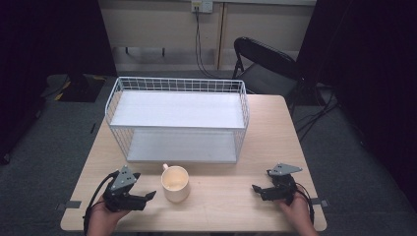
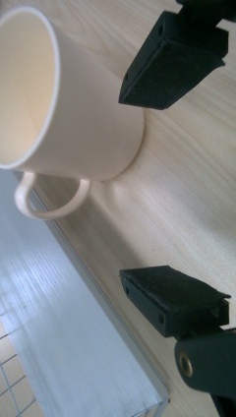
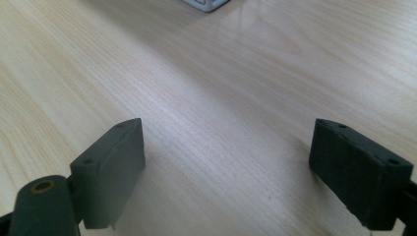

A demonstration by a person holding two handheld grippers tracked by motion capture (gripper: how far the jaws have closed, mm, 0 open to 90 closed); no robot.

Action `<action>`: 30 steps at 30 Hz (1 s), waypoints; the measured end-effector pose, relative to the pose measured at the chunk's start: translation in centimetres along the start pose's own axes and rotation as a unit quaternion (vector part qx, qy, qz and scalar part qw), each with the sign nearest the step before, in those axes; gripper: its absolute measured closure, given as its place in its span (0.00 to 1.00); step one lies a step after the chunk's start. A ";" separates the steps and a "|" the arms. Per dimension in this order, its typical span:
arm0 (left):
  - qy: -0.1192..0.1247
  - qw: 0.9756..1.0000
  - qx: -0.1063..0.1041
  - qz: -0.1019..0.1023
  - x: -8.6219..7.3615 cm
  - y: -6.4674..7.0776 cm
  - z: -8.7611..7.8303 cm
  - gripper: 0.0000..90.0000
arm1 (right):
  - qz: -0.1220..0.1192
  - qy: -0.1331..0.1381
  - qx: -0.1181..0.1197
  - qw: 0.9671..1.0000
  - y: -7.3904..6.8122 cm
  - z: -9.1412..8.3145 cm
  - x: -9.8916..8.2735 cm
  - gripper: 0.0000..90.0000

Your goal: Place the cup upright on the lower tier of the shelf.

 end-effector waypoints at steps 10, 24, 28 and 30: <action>0.017 1.000 -0.013 -0.010 1.9 0.7 -1.1 0.17 | 0.000 0.000 0.000 1.000 0.0 0.0 0.0 0.14; 0.035 0.999 -0.001 -0.015 3.7 0.8 -1.4 0.18 | 0.000 0.000 0.000 1.000 0.0 0.0 0.0 0.14; 0.038 0.999 -0.002 -0.021 4.1 0.8 -1.1 0.18 | 0.000 0.000 0.000 1.000 0.0 0.0 0.0 0.14; 0.039 0.999 -0.003 -0.024 4.2 1.0 -0.8 0.19 | 0.000 0.000 0.000 1.000 0.0 0.0 0.0 0.14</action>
Point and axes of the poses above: each handheld gripper's, and its own axes: z roughly forward along the jaws, x roughly out of its top, y roughly to its right, the point moved 10 cm from there along z, roughly forward along the jaws, and after that the axes turned 4 degrees about x, right-handed, at the moved point
